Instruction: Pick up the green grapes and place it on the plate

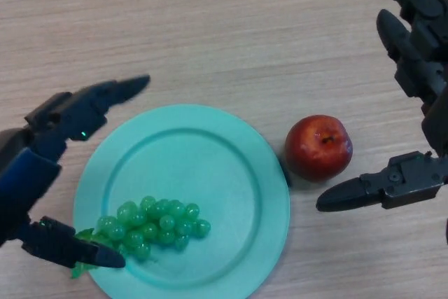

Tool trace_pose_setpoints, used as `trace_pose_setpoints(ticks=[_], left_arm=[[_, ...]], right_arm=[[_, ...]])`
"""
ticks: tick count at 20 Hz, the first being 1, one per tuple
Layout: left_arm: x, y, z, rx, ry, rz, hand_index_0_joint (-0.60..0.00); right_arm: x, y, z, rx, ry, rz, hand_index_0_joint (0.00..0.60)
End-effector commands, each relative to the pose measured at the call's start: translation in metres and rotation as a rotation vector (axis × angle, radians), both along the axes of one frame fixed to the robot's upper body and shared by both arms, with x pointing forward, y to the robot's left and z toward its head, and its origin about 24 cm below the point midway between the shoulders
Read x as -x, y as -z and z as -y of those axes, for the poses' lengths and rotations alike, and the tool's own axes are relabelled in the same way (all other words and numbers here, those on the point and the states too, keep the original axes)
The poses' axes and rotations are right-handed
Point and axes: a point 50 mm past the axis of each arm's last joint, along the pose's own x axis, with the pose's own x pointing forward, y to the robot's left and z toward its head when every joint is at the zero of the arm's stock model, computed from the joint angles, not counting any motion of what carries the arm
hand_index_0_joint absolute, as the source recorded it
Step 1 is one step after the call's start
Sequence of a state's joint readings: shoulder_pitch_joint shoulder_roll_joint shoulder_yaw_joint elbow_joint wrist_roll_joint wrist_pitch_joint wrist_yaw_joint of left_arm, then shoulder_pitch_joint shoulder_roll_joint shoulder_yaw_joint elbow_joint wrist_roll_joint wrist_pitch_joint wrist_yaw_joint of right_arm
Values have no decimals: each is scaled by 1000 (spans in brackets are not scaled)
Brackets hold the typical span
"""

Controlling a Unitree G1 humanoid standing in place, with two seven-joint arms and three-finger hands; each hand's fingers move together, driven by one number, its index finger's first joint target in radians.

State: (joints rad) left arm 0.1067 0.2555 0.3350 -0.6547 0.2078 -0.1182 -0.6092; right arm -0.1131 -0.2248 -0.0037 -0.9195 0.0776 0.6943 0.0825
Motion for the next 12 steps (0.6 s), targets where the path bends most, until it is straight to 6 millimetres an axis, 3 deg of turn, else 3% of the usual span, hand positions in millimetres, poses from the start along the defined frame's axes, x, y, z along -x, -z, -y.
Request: trace_pose_setpoints(ticks=[1,7,12], left_arm=[[12,-33,-14,149,-65,153,0],[10,-49,-33,616,-48,91,0],[13,-46,-40,780,27,53,0]], right_arm=[[12,-26,1,23,16,189,0],[11,-29,1,21,16,189,0],[9,-29,-2,46,11,199,0]])
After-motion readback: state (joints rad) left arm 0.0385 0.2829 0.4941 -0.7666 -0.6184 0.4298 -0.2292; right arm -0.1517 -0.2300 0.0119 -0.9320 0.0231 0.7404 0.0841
